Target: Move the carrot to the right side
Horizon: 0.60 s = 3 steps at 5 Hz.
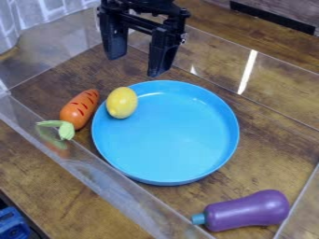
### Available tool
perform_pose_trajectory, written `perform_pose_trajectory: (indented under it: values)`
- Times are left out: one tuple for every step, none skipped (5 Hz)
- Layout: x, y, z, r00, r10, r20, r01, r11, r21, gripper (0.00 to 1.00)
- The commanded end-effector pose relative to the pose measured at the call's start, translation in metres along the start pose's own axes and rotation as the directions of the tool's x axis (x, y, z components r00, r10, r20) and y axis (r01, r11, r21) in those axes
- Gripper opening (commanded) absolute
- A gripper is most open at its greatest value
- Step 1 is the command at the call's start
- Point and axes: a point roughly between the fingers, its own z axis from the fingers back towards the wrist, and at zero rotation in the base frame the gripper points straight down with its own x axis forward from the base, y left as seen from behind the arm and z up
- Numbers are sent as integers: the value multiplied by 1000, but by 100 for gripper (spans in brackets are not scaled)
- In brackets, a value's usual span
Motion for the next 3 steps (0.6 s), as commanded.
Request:
perform_pose_trajectory:
  values:
    - [0,1,-6,1000,-3,-13,3,1000,-4,100]
    - [-1,5,-13,1000,-4,-23,4,1000,-9,100]
    - [-1,6,-18,999,-7,-34,6,1000,-12,100]
